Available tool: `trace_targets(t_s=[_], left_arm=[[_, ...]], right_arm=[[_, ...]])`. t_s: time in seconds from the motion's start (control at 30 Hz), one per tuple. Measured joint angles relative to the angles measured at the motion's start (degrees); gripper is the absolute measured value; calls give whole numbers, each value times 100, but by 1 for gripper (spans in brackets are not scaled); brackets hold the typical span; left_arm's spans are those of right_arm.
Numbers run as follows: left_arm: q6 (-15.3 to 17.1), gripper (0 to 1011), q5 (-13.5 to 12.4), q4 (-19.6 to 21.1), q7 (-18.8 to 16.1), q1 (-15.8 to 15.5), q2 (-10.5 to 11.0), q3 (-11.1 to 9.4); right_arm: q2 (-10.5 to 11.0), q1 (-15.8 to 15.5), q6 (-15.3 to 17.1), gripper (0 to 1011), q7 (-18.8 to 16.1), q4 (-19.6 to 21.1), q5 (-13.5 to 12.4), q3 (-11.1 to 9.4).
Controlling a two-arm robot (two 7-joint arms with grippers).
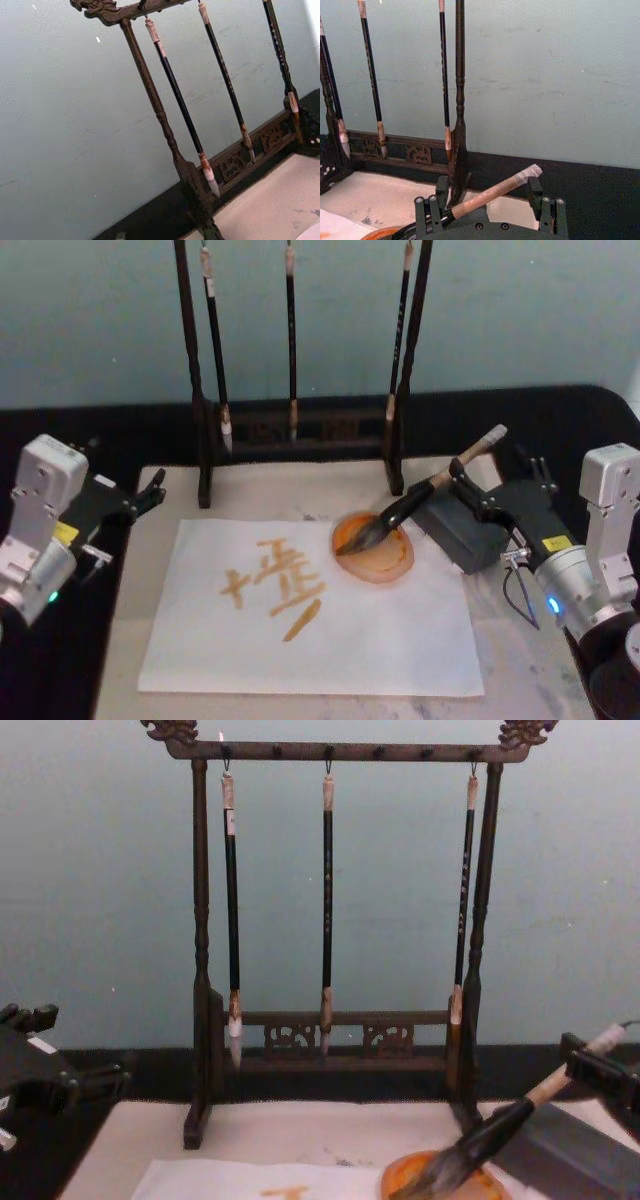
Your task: Pick up the brush from the inkstone, write on the paper, then place the brush back to its original position.
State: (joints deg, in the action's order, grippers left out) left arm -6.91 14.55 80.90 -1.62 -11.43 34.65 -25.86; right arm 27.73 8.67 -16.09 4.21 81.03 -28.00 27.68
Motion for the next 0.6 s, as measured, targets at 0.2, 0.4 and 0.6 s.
trace_targets(t_s=[0.2, 0.4, 0.6], left_arm=[[0, 1010, 0, 0, 0, 0, 0, 0], [0, 1010, 0, 0, 0, 0, 0, 0], [0, 1010, 0, 0, 0, 0, 0, 0]], right_arm=[[0, 0, 0, 1000, 0, 0, 0, 0], [0, 0, 0, 1000, 0, 0, 0, 0], [0, 0, 0, 1000, 0, 0, 0, 0]])
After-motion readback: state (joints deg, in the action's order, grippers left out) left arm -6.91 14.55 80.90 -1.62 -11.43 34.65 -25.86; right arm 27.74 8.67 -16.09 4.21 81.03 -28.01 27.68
